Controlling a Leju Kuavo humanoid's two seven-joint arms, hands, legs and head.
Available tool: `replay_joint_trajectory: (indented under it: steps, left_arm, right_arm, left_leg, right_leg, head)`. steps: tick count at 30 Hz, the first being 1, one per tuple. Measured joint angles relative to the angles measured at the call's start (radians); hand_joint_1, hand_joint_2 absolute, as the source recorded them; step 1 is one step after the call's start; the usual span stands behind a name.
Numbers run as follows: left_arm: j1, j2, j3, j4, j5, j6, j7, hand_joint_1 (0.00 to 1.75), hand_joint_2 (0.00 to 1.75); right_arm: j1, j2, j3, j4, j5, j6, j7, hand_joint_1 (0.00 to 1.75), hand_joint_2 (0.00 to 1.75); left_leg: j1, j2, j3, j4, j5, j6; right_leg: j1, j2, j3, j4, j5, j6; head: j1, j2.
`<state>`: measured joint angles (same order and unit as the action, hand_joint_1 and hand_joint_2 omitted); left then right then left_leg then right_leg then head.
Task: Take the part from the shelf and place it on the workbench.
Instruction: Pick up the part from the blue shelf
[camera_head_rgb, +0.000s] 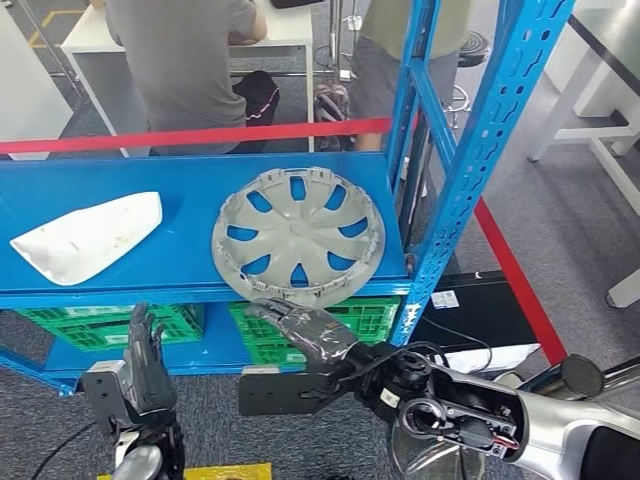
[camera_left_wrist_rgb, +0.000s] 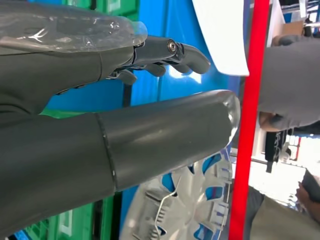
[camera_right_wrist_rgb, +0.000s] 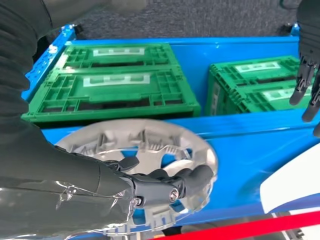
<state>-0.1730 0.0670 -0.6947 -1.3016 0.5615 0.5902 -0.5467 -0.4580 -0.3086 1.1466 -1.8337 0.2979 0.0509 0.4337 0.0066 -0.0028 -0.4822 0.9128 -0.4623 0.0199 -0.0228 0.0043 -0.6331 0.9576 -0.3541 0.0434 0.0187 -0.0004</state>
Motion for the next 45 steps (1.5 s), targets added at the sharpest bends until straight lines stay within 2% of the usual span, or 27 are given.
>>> replay_joint_trajectory:
  steps: [2,3,4,6,7,9,10,11,13,14,15,16,18,19,20,21,22,25,26,30,33,36,45]
  left_arm:
    - [0.001,0.000,0.000,0.000,0.000,0.001,0.000,0.00,0.00]
    - [0.003,0.000,0.000,0.000,-0.001,0.002,0.000,0.00,0.00]
    - [0.005,0.000,0.000,0.000,-0.001,0.001,0.001,0.00,0.00]
    - [0.009,0.000,0.000,0.000,-0.002,-0.001,0.001,0.00,0.00]
    - [0.010,-0.001,0.000,0.000,-0.002,-0.002,0.001,0.00,0.00]
    - [0.010,0.000,0.000,0.000,-0.002,-0.002,0.000,0.00,0.00]
    - [0.010,0.000,0.000,0.000,-0.003,-0.002,0.000,0.00,0.00]
    - [0.010,0.001,0.000,0.000,-0.003,-0.002,0.000,0.00,0.00]
    - [0.014,0.002,0.000,0.000,-0.004,-0.002,0.000,0.00,0.00]
    - [0.017,0.003,0.000,0.000,-0.005,-0.002,0.000,0.00,0.00]
    - [0.020,0.003,0.000,0.000,-0.005,-0.002,0.000,0.00,0.00]
    - [0.022,0.004,0.000,0.000,-0.006,-0.002,0.000,0.00,0.00]
    - [0.024,0.006,0.001,-0.001,-0.009,-0.002,0.000,0.00,0.00]
    - [0.025,0.006,0.001,-0.002,-0.010,-0.002,0.000,0.00,0.00]
    - [0.026,0.007,0.002,-0.004,-0.012,-0.002,0.000,0.00,0.00]
    - [0.028,0.007,0.002,-0.006,-0.014,-0.002,0.000,0.00,0.00]
    - [0.030,0.007,0.002,-0.007,-0.016,-0.002,0.000,0.00,0.00]
    - [0.035,0.007,0.002,-0.011,-0.021,-0.001,0.000,0.00,0.00]
    - [0.037,0.007,0.003,-0.013,-0.022,0.000,0.001,0.00,0.00]
    - [0.042,0.007,0.003,-0.020,-0.031,-0.001,0.008,0.00,0.00]
    - [0.044,0.007,0.003,-0.023,-0.036,-0.005,0.014,0.00,0.00]
    - [0.044,0.007,0.003,-0.024,-0.038,-0.007,0.015,0.00,0.00]
    - [0.043,0.007,0.003,-0.025,-0.041,-0.026,0.022,0.00,0.00]
  right_arm:
    - [0.000,0.000,0.000,0.002,0.000,0.000,0.000,0.00,1.75]
    - [0.000,0.000,-0.001,0.005,0.001,-0.002,0.004,0.00,1.75]
    - [0.000,-0.003,-0.009,0.008,0.004,-0.007,0.014,0.00,1.75]
    - [-0.002,-0.010,-0.028,0.015,0.010,-0.020,0.035,0.00,1.75]
    - [-0.003,-0.015,-0.038,0.017,0.012,-0.026,0.043,0.00,1.75]
    - [-0.003,-0.019,-0.047,0.018,0.018,-0.029,0.049,0.00,1.75]
    - [-0.003,-0.020,-0.052,0.019,0.022,-0.032,0.056,0.00,1.75]
    - [-0.003,-0.022,-0.057,0.019,0.028,-0.036,0.065,0.00,1.75]
    - [-0.001,-0.032,-0.069,0.019,0.046,-0.048,0.093,0.00,1.75]
    - [0.000,-0.040,-0.077,0.019,0.057,-0.055,0.110,0.00,1.75]
    - [0.001,-0.050,-0.085,0.019,0.069,-0.060,0.126,0.00,1.75]
    - [0.001,-0.060,-0.095,0.018,0.080,-0.064,0.141,0.00,1.75]
    - [0.000,-0.083,-0.119,0.018,0.094,-0.070,0.168,0.00,1.75]
    - [-0.001,-0.097,-0.133,0.017,0.100,-0.073,0.180,0.00,1.75]
    - [-0.001,-0.111,-0.148,0.015,0.106,-0.077,0.190,0.00,1.75]
    - [-0.001,-0.125,-0.163,0.013,0.110,-0.080,0.198,0.00,1.75]
    - [-0.002,-0.138,-0.179,0.011,0.114,-0.082,0.204,0.00,1.75]
    - [-0.001,-0.172,-0.215,0.007,0.118,-0.084,0.212,0.00,1.75]
    - [-0.001,-0.182,-0.226,0.006,0.118,-0.084,0.215,0.00,1.75]
    - [0.001,-0.218,-0.273,0.008,0.109,-0.084,0.226,0.00,1.75]
    - [0.003,-0.244,-0.308,0.015,0.097,-0.084,0.227,0.00,1.75]
    - [0.004,-0.262,-0.335,0.025,0.092,-0.084,0.227,0.00,1.75]
    - [0.006,-0.293,-0.410,0.094,0.035,-0.084,0.192,0.00,1.75]
  left_leg:
    - [-0.002,0.001,-0.013,0.000,0.011,0.008]
    - [-0.005,0.002,-0.028,0.000,0.023,0.012]
    - [-0.010,0.004,-0.046,0.005,0.037,0.012]
    - [-0.016,0.006,-0.072,0.013,0.059,0.003]
    - [-0.017,0.007,-0.077,0.016,0.065,-0.004]
    - [-0.018,0.006,-0.084,0.028,0.057,-0.015]
    - [-0.017,0.005,-0.098,0.058,0.035,-0.022]
    - [-0.015,0.004,-0.122,0.111,0.001,-0.029]
    - [-0.006,0.003,-0.187,0.259,-0.074,-0.043]
    - [-0.001,0.004,-0.211,0.314,-0.091,-0.049]
    - [0.004,0.004,-0.217,0.333,-0.089,-0.053]
    - [0.008,0.004,-0.200,0.306,-0.065,-0.056]
    - [0.015,0.004,-0.121,0.159,0.005,-0.059]
    - [0.014,0.002,-0.084,0.088,0.029,-0.058]
    - [0.013,0.001,-0.061,0.041,0.042,-0.054]
    - [0.010,-0.001,-0.052,0.020,0.042,-0.048]
    - [0.008,-0.001,-0.052,0.016,0.041,-0.043]
    - [0.010,-0.003,-0.053,0.011,0.038,-0.039]
    - [0.008,-0.004,-0.053,0.011,0.038,-0.037]
    - [0.004,-0.004,-0.055,0.013,0.039,-0.029]
    - [0.003,-0.004,-0.057,0.014,0.039,-0.026]
    - [0.003,-0.004,-0.057,0.015,0.039,-0.026]
    - [0.003,-0.004,-0.057,0.013,0.040,-0.026]
  right_leg:
    - [0.001,-0.001,-0.027,0.081,-0.078,0.002]
    - [0.002,-0.001,-0.044,0.161,-0.122,0.003]
    - [0.007,-0.003,-0.005,0.155,-0.146,-0.003]
    - [0.017,-0.005,0.092,0.070,-0.128,-0.020]
    - [0.021,-0.005,0.145,-0.015,-0.111,-0.031]
    - [0.013,-0.006,0.143,-0.025,-0.101,-0.041]
    - [0.008,-0.007,0.141,-0.031,-0.095,-0.047]
    - [0.004,-0.008,0.138,-0.034,-0.089,-0.050]
    - [0.003,-0.008,0.127,-0.034,-0.082,-0.053]
    - [0.002,-0.007,0.122,-0.033,-0.080,-0.052]
    - [0.001,-0.007,0.118,-0.031,-0.078,-0.050]
    - [-0.001,-0.007,0.116,-0.029,-0.077,-0.048]
    - [-0.004,-0.006,0.115,-0.025,-0.078,-0.041]
    - [-0.005,-0.005,0.112,-0.023,-0.078,-0.035]
    - [-0.004,-0.004,0.110,-0.022,-0.077,-0.028]
    - [-0.004,-0.003,0.108,-0.022,-0.075,-0.021]
    - [-0.002,-0.002,0.106,-0.020,-0.078,-0.020]
    - [-0.001,-0.002,0.105,-0.018,-0.082,-0.042]
    - [-0.002,-0.002,0.106,-0.021,-0.079,-0.044]
    - [-0.005,-0.003,0.110,-0.031,-0.070,-0.029]
    - [-0.006,-0.002,0.110,-0.034,-0.068,-0.015]
    - [-0.006,-0.002,0.110,-0.035,-0.068,-0.006]
    - [-0.003,-0.002,0.107,-0.031,-0.069,-0.003]
  head:
    - [0.007,0.000]
    - [0.012,0.000]
    - [0.019,0.000]
    - [0.030,0.000]
    - [0.032,0.000]
    - [0.034,0.000]
    - [0.030,0.000]
    - [0.023,0.000]
    - [0.005,0.000]
    - [-0.001,0.000]
    - [-0.004,0.000]
    - [-0.005,0.000]
    - [-0.008,0.000]
    - [-0.011,0.000]
    - [-0.011,0.000]
    - [-0.011,0.000]
    - [-0.009,0.000]
    - [0.001,0.000]
    - [0.006,0.000]
    - [0.019,0.000]
    - [0.024,0.000]
    - [0.024,0.000]
    - [0.016,0.000]
